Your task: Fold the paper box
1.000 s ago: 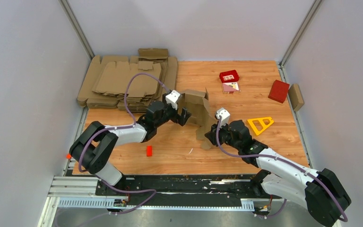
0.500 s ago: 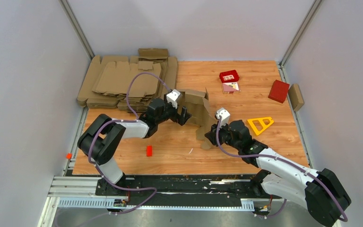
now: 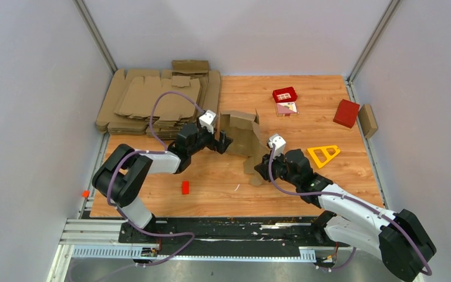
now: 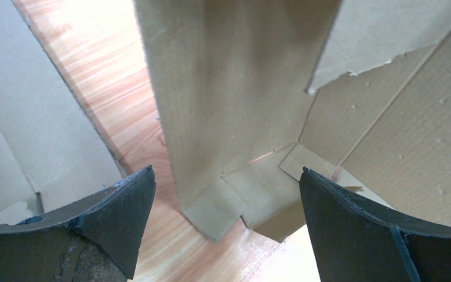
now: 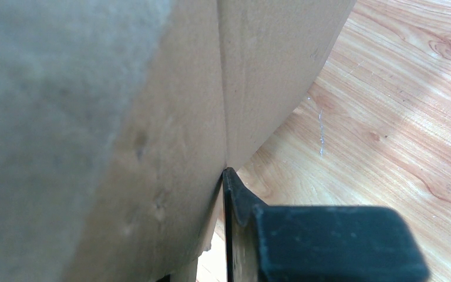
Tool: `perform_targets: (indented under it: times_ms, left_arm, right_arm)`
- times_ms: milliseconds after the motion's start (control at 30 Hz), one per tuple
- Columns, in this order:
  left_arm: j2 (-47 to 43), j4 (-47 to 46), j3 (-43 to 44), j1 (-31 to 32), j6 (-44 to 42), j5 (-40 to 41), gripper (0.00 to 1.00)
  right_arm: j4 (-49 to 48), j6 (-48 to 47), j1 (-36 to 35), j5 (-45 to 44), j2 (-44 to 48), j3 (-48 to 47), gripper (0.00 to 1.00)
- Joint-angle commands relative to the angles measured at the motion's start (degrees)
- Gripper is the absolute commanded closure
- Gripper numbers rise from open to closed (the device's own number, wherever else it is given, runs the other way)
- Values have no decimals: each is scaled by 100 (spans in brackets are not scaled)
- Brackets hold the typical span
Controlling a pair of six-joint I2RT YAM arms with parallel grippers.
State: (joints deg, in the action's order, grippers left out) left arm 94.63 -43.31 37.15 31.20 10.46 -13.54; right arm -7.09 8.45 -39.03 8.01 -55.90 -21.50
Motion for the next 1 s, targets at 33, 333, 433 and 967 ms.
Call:
perform_targets:
  times_ms: [33, 333, 433, 967]
  left_arm:
    - [106, -443, 213, -254, 291, -280, 1]
    - [526, -400, 605, -290, 505, -1320, 7]
    - [530, -450, 567, -286, 682, -1527, 14]
    - [276, 964, 486, 136, 300, -537, 25]
  right_arm:
    - [-90, -16, 17, -26, 68, -145, 81]
    - [-67, -24, 17, -14, 44, -166, 81]
    - [-64, -21, 11, -20, 53, -175, 81]
    - [-47, -23, 17, 20, 56, -192, 81]
